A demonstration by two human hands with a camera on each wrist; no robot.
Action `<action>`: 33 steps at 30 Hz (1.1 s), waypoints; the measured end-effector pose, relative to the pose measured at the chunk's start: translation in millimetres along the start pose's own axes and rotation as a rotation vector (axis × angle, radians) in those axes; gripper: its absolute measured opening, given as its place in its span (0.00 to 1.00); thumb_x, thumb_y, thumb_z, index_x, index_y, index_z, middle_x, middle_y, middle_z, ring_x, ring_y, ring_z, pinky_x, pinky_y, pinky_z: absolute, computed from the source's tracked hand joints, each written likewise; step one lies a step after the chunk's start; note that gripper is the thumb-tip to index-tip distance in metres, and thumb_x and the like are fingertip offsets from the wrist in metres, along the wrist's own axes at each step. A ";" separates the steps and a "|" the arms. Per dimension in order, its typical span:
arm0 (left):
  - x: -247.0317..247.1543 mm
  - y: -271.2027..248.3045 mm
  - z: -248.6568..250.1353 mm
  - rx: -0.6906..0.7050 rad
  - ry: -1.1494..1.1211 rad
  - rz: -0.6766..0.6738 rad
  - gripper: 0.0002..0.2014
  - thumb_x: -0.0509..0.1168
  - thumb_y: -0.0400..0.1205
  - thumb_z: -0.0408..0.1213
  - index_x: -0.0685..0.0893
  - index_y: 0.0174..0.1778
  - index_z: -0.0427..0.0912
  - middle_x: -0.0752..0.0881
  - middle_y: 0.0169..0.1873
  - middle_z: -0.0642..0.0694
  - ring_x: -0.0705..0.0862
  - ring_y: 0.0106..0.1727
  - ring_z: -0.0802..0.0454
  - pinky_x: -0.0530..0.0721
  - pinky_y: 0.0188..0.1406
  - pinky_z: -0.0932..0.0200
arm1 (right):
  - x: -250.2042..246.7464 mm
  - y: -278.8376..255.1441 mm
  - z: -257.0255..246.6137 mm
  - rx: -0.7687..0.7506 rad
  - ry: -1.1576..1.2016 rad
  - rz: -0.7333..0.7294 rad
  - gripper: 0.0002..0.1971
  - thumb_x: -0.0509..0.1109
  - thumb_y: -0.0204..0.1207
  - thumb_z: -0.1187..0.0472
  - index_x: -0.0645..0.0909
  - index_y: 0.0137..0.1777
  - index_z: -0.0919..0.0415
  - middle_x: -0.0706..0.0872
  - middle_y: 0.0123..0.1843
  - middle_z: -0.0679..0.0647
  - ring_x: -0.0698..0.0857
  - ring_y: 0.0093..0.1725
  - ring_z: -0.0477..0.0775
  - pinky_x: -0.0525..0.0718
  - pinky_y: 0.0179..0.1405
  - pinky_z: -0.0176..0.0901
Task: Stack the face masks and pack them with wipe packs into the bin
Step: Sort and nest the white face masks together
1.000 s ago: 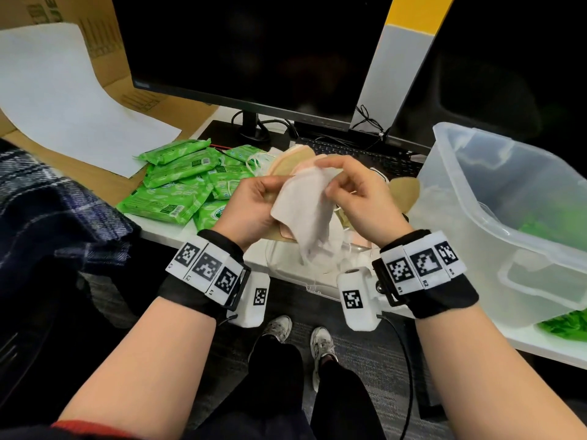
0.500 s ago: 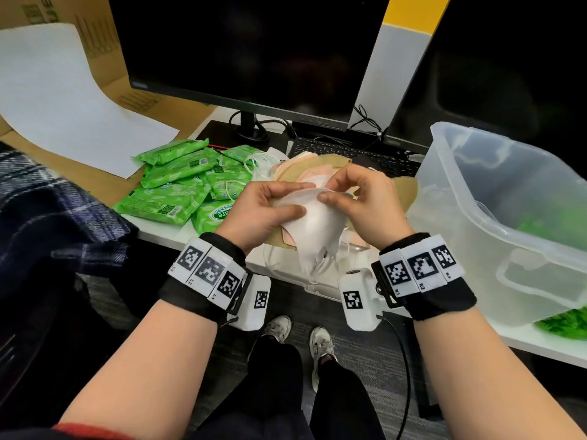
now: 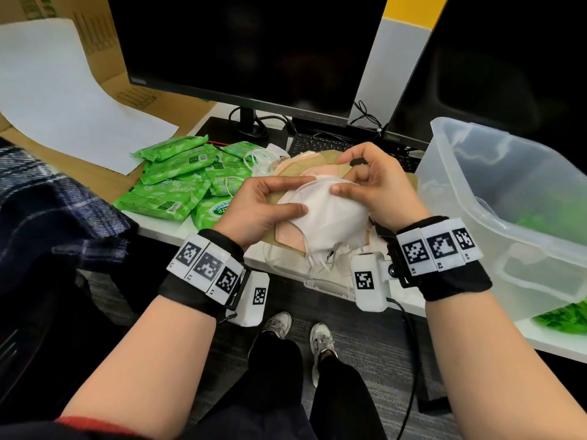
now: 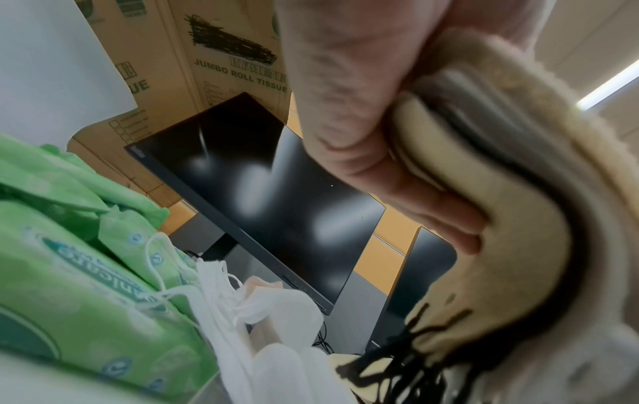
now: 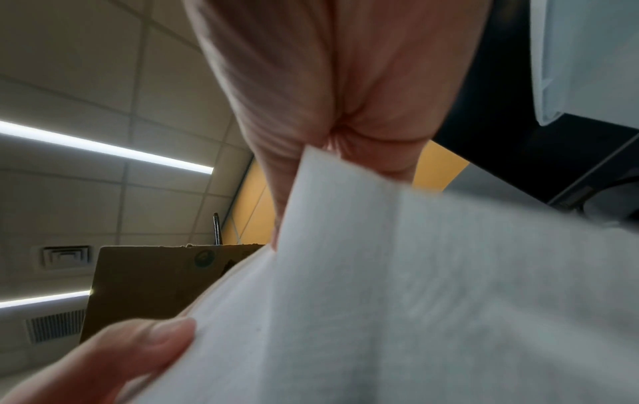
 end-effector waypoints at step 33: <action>-5.4 5.5 -2.1 -0.030 -0.154 0.243 0.12 0.57 0.84 0.31 0.84 0.56 0.37 0.88 0.50 0.49 0.84 0.54 0.61 0.76 0.62 0.66 | 10.9 -17.2 -16.6 -0.196 -0.142 0.220 0.15 0.73 0.69 0.65 0.73 0.31 0.45 0.84 0.42 0.46 0.83 0.45 0.49 0.83 0.50 0.53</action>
Point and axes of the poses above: each hand's wrist, its own y-axis towards the middle knuckle, its own x-axis out of the palm, z = x × y, the point moved 4 cm from there along y, towards the middle knuckle
